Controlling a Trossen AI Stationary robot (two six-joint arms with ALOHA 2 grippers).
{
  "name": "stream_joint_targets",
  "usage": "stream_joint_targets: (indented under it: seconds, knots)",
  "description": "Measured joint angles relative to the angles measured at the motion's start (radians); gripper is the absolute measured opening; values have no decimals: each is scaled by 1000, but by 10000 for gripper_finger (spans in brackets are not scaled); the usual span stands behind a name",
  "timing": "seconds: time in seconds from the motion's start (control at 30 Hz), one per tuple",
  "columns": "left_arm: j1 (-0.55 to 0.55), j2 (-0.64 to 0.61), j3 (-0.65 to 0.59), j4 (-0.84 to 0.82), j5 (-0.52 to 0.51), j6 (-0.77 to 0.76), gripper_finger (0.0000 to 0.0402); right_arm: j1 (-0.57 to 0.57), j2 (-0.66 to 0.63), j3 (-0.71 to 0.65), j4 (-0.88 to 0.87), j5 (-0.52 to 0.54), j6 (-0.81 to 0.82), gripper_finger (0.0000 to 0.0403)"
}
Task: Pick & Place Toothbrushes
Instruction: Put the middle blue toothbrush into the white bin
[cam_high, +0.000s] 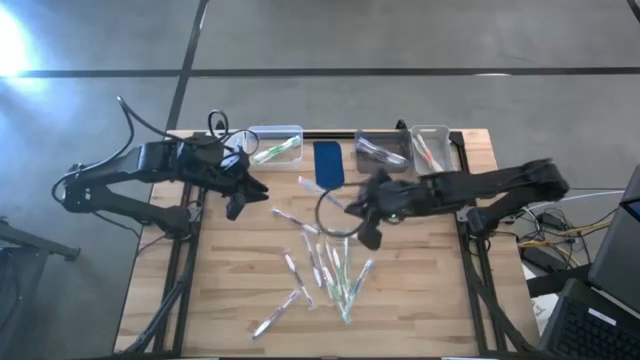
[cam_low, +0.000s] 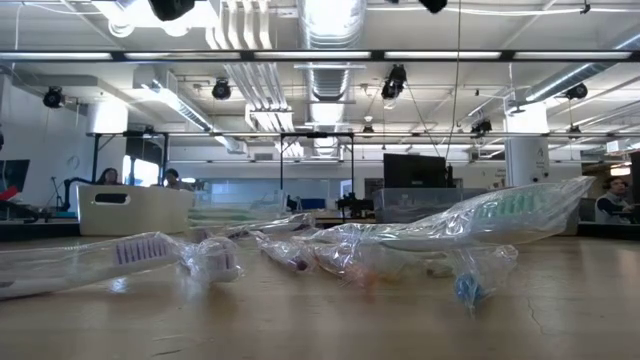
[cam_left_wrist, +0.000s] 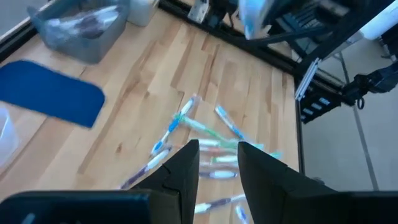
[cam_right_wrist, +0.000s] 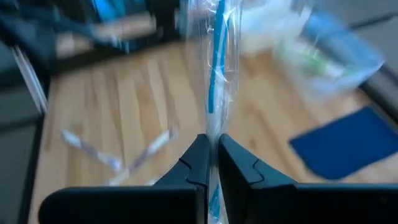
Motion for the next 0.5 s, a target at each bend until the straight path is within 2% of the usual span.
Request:
stream_joint_targets:
  seconds: [0.23,0.5]
  knots:
    - [0,67,0,158,-2,49,116,2,-93,-22,299,51,-129,13]
    - [0,139,0,619,0,216,133,2,-119,-25,512,44,-251,13]
